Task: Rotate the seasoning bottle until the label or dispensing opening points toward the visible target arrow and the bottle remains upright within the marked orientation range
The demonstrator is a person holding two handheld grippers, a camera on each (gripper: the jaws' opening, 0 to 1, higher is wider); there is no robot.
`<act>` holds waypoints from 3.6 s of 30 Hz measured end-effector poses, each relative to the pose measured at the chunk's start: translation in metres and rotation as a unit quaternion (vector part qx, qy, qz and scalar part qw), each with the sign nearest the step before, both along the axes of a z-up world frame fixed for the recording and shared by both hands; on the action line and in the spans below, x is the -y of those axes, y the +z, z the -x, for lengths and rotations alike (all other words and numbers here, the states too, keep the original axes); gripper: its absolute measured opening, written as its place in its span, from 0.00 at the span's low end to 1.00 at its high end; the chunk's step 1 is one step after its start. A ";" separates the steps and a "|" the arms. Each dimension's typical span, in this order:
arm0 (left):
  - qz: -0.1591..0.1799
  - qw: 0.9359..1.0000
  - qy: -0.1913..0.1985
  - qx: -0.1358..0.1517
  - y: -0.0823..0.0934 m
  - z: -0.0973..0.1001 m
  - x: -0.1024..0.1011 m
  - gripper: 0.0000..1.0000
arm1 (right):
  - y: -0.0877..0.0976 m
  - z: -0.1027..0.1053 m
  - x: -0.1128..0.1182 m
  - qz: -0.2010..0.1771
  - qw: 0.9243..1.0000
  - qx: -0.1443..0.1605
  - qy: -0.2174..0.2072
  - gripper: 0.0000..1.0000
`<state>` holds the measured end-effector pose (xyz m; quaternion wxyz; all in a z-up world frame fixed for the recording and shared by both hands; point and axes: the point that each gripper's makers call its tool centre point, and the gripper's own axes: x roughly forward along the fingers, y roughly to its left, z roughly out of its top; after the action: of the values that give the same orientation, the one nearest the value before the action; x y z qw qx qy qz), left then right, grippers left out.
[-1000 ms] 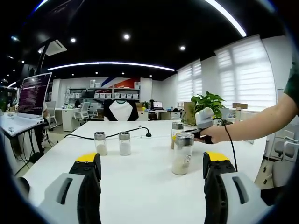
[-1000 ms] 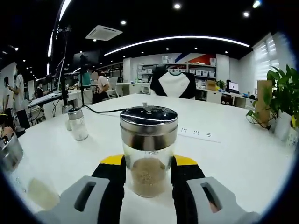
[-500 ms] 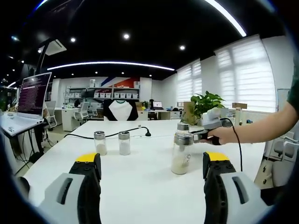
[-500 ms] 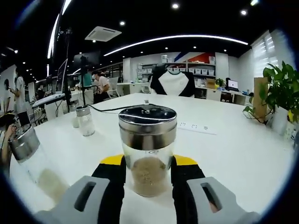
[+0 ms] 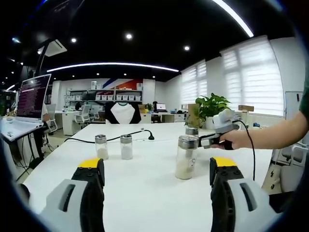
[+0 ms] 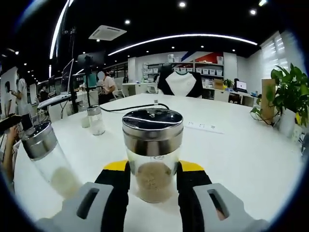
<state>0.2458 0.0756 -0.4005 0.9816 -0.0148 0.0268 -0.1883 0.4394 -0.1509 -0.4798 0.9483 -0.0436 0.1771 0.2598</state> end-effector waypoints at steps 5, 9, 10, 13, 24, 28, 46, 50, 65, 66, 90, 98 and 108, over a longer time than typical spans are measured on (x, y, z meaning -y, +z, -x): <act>0.004 1.000 0.000 0.002 0.001 0.001 0.000 0.95 | 0.000 0.013 0.000 -0.003 1.000 0.001 0.001 0.36; 0.005 1.000 0.001 0.002 0.000 0.002 -0.001 0.95 | 0.001 0.025 0.000 -0.005 1.000 0.002 0.003 0.36; 0.005 1.000 0.001 0.001 0.000 0.002 -0.001 0.95 | 0.001 0.027 0.000 -0.006 1.000 0.001 0.003 0.36; 0.006 1.000 0.001 0.001 0.000 0.002 -0.001 0.95 | 0.003 0.036 0.001 -0.007 1.000 0.001 0.003 0.36; 0.008 1.000 0.000 0.000 0.001 0.002 0.001 0.95 | 0.003 0.063 0.004 -0.005 1.000 -0.005 0.008 0.36; 0.007 1.000 0.002 0.008 0.005 0.002 0.000 0.94 | 0.003 0.070 0.005 -0.008 1.000 -0.003 0.010 0.36; 0.001 1.000 0.001 0.015 0.009 0.004 0.002 0.94 | 0.002 0.105 0.001 -0.009 1.000 0.009 -0.005 0.36; 0.002 1.000 0.001 0.016 0.010 0.004 0.002 0.94 | 0.002 0.106 0.001 -0.007 1.000 0.014 -0.005 0.36; -0.001 1.000 0.000 0.011 0.010 0.004 0.002 0.93 | 0.000 0.105 0.003 -0.007 1.000 0.015 -0.006 0.36; -0.001 1.000 0.001 0.011 0.010 0.004 0.002 0.93 | 0.000 0.105 0.003 -0.007 1.000 0.015 -0.006 0.36; -0.001 1.000 0.001 0.010 0.008 0.006 0.002 0.94 | -0.001 0.106 0.003 -0.017 1.000 0.007 0.024 0.36; -0.001 1.000 0.003 0.009 0.008 0.007 0.001 0.93 | -0.001 0.106 0.002 -0.019 0.998 0.001 0.055 0.36; -0.002 1.000 0.003 0.009 0.008 0.007 0.000 0.93 | -0.002 0.107 0.001 -0.023 0.996 -0.008 0.087 0.36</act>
<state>0.2390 0.0754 -0.3928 0.9825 -0.0118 0.0187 -0.1851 0.3325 -0.1515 -0.4817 0.9213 -0.0351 0.1744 0.3458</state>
